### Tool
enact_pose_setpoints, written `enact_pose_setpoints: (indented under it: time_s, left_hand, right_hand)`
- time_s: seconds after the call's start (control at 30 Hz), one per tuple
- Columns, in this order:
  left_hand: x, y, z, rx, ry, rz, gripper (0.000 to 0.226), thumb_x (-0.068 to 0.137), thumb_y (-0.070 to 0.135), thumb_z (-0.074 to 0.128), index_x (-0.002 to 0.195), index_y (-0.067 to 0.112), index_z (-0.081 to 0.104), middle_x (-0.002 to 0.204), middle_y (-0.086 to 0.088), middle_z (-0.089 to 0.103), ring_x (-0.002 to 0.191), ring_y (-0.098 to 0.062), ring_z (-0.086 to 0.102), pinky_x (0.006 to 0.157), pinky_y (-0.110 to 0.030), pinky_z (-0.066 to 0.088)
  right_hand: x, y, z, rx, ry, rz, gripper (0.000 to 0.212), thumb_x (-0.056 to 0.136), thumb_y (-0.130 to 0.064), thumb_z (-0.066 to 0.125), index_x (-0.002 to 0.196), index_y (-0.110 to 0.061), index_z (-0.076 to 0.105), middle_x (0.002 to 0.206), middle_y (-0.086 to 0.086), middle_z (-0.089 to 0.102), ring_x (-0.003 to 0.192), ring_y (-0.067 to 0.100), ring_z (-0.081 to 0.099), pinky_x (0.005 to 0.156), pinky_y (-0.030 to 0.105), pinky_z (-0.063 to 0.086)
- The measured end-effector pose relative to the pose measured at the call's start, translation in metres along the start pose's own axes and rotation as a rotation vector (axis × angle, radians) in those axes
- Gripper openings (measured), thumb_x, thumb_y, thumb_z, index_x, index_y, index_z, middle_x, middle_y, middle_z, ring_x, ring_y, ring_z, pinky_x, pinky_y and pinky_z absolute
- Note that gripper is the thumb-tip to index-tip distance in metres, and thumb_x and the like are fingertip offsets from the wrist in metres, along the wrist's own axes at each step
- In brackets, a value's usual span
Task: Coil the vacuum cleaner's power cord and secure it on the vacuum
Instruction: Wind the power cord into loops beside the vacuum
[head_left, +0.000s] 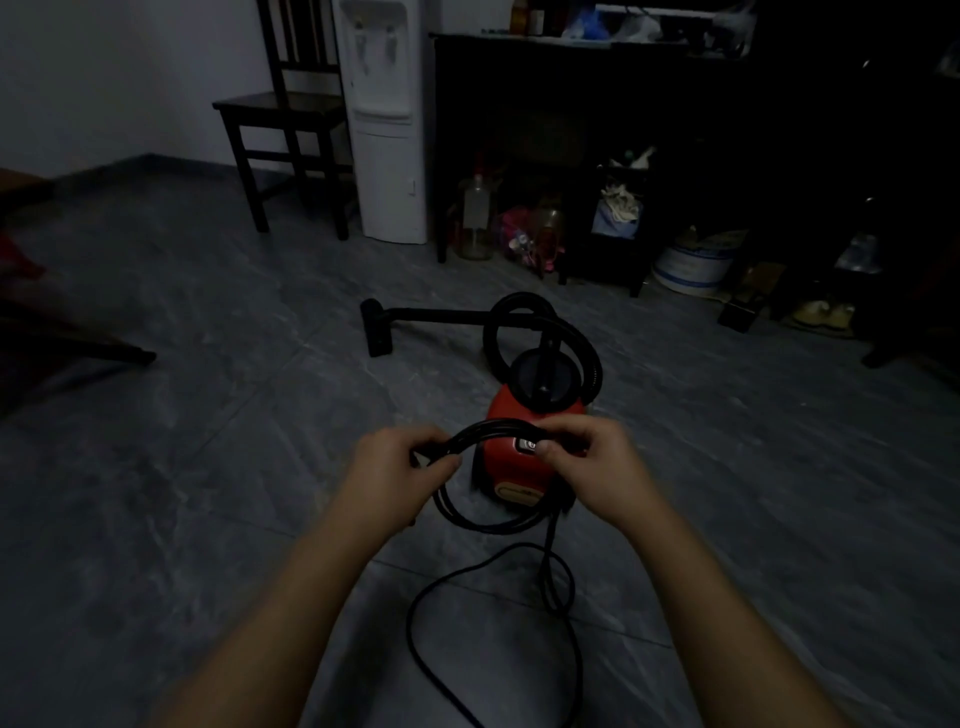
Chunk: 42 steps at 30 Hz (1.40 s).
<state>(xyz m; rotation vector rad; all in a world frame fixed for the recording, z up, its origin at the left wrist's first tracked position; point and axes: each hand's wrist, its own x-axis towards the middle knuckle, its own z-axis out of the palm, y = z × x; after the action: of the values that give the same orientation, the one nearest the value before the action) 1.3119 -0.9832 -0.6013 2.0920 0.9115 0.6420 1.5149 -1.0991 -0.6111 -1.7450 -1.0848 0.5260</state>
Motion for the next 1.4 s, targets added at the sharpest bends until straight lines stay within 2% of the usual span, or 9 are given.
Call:
enact_pose_setpoints:
  time_s: [0.17, 0.37, 0.53, 0.7, 0.8, 0.97, 1.2, 1.3, 1.4]
  left_hand:
    - [0.001, 0.002, 0.001, -0.077, -0.004, -0.016, 0.02, 0.082, 0.017, 0.076, 0.093, 0.033, 0.071, 0.083, 0.007, 0.07, 0.059, 0.004, 0.06, 0.059, -0.011, 0.048]
    - [-0.002, 0.006, 0.0, -0.18, -0.109, -0.044, 0.015, 0.087, 0.011, 0.071, 0.094, 0.024, 0.073, 0.082, -0.004, 0.07, 0.051, -0.011, 0.061, 0.054, -0.022, 0.053]
    - [-0.001, 0.009, 0.001, -0.222, -0.006, -0.05, 0.015, 0.088, 0.012, 0.07, 0.087, 0.027, 0.072, 0.078, 0.004, 0.071, 0.048, -0.007, 0.059, 0.048, -0.019, 0.049]
    - [0.002, 0.011, 0.003, -0.354, 0.07, -0.093, 0.004, 0.091, 0.01, 0.067, 0.093, 0.01, 0.07, 0.057, -0.011, 0.065, 0.046, -0.012, 0.062, 0.05, -0.022, 0.052]
    - [0.005, 0.009, 0.002, -0.436, 0.123, -0.12, 0.005, 0.091, 0.013, 0.067, 0.094, 0.011, 0.07, 0.061, -0.02, 0.067, 0.051, -0.02, 0.064, 0.055, -0.031, 0.056]
    - [0.007, 0.007, 0.002, -0.535, 0.191, -0.154, 0.011, 0.093, 0.014, 0.064, 0.1, 0.005, 0.068, 0.052, -0.008, 0.066, 0.051, -0.017, 0.066, 0.056, -0.025, 0.057]
    - [0.002, 0.01, 0.006, -0.621, 0.17, -0.183, 0.014, 0.094, 0.012, 0.062, 0.1, 0.001, 0.068, 0.062, -0.017, 0.067, 0.055, -0.019, 0.067, 0.056, -0.022, 0.057]
    - [0.003, 0.008, 0.008, -0.627, 0.172, -0.211, 0.015, 0.094, 0.014, 0.063, 0.101, 0.0, 0.068, 0.068, -0.021, 0.067, 0.058, -0.02, 0.068, 0.057, -0.022, 0.057]
    - [0.003, 0.007, 0.009, -0.64, 0.157, -0.221, 0.015, 0.094, 0.014, 0.062, 0.1, 0.001, 0.068, 0.067, -0.02, 0.068, 0.059, -0.021, 0.068, 0.057, -0.023, 0.057]
  right_hand:
    - [0.001, -0.001, 0.0, 0.025, 0.024, 0.006, 0.019, 0.089, -0.013, 0.07, 0.101, -0.027, 0.075, 0.102, -0.011, 0.073, 0.101, 0.006, 0.066, 0.088, 0.023, 0.052]
    - [0.003, 0.001, 0.001, 0.028, 0.039, 0.029, 0.018, 0.089, -0.015, 0.07, 0.102, -0.027, 0.076, 0.102, -0.012, 0.073, 0.101, 0.004, 0.066, 0.088, 0.023, 0.053]
    - [0.007, 0.002, 0.005, 0.034, 0.092, 0.03, 0.014, 0.088, -0.017, 0.072, 0.099, -0.025, 0.076, 0.098, -0.01, 0.073, 0.097, 0.005, 0.067, 0.082, 0.018, 0.05]
    - [0.007, 0.004, 0.005, 0.085, 0.107, 0.052, 0.017, 0.089, -0.017, 0.071, 0.086, -0.034, 0.072, 0.088, -0.009, 0.074, 0.087, 0.007, 0.07, 0.078, 0.021, 0.052]
    - [0.006, 0.009, 0.005, 0.089, 0.096, 0.079, 0.009, 0.09, -0.018, 0.069, 0.092, -0.025, 0.074, 0.092, -0.002, 0.075, 0.09, 0.013, 0.07, 0.083, 0.028, 0.055]
    - [0.006, 0.005, 0.007, 0.149, 0.072, 0.112, 0.015, 0.09, -0.016, 0.069, 0.104, -0.015, 0.074, 0.101, 0.002, 0.074, 0.097, 0.015, 0.069, 0.087, 0.027, 0.055]
    - [0.001, -0.004, 0.008, 0.259, 0.056, 0.149, 0.013, 0.092, -0.01, 0.066, 0.104, -0.009, 0.07, 0.094, 0.004, 0.069, 0.079, 0.008, 0.066, 0.058, 0.01, 0.051]
    - [0.0, -0.006, 0.007, 0.295, 0.04, 0.157, 0.007, 0.093, -0.009, 0.064, 0.097, -0.012, 0.07, 0.088, -0.003, 0.068, 0.071, -0.001, 0.067, 0.056, 0.009, 0.05]
    - [0.001, -0.006, 0.007, 0.26, 0.002, 0.135, 0.013, 0.094, -0.011, 0.062, 0.102, -0.007, 0.072, 0.097, 0.006, 0.074, 0.086, 0.009, 0.07, 0.061, 0.012, 0.052]
